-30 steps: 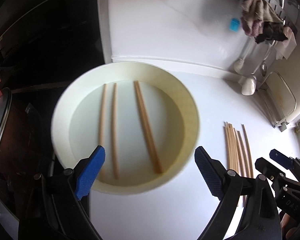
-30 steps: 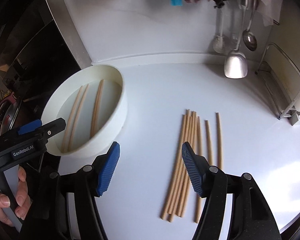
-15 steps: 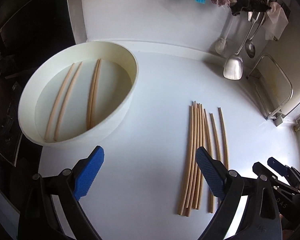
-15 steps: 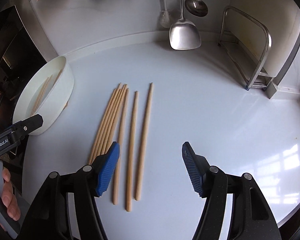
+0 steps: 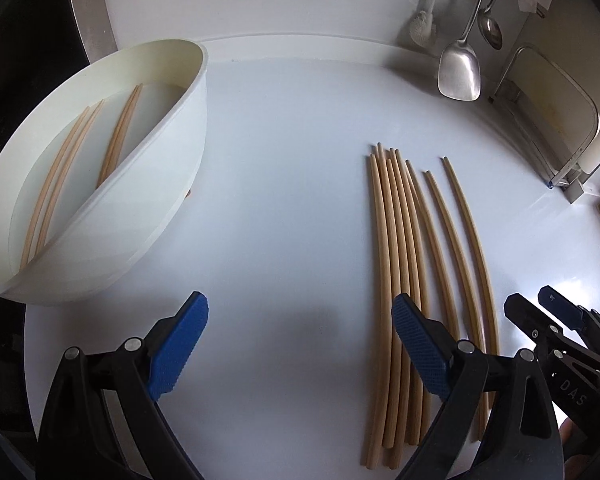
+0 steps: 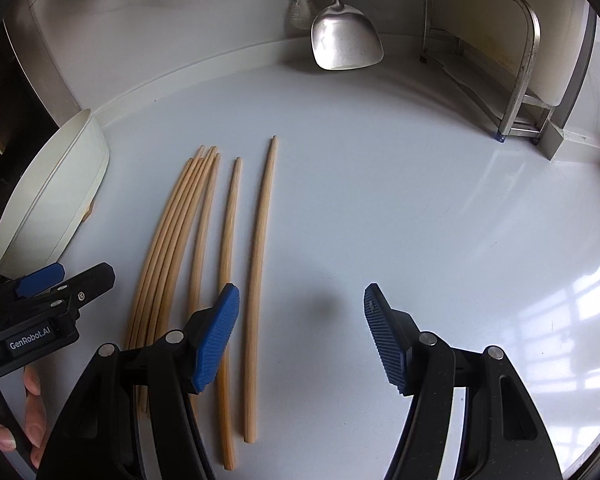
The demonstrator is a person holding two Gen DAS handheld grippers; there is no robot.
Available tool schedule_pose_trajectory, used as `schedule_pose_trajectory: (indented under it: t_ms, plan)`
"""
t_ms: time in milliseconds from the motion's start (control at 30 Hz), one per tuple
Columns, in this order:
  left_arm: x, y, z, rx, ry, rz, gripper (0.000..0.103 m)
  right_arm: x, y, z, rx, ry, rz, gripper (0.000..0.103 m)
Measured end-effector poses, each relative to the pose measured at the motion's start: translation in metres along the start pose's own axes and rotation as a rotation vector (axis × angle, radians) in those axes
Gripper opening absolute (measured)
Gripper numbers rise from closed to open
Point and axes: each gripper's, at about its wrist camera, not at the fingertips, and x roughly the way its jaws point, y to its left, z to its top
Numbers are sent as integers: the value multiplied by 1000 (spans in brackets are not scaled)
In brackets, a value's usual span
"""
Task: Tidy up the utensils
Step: 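Hover both open tools above the chopstick row, aligning with single chopsticks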
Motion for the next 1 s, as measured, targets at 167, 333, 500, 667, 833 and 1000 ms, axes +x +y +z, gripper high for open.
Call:
schedule_pose_trajectory:
  t_ms: [167,333,500,667,833,1000]
  plan:
    - [6,2,3,8,2,10,91,8,3,1,-11,10,-12,62]
    - [10,1,2,18,15,13,91,10,10,-1,-23,3,-34,62]
    - [9,4,2,7,18,4,91,11,14,-3,-45,4,-61,62]
    - [10,7,-1,4,17,11,91,12,14,-3,-50,5,-80,62]
    - [8,8,-5,9,19,12,91,12,17,-6,-72,3,-109,62]
    - [6,9,-5,15,19,9,91,10,17,-6,-71,0,-132,62]
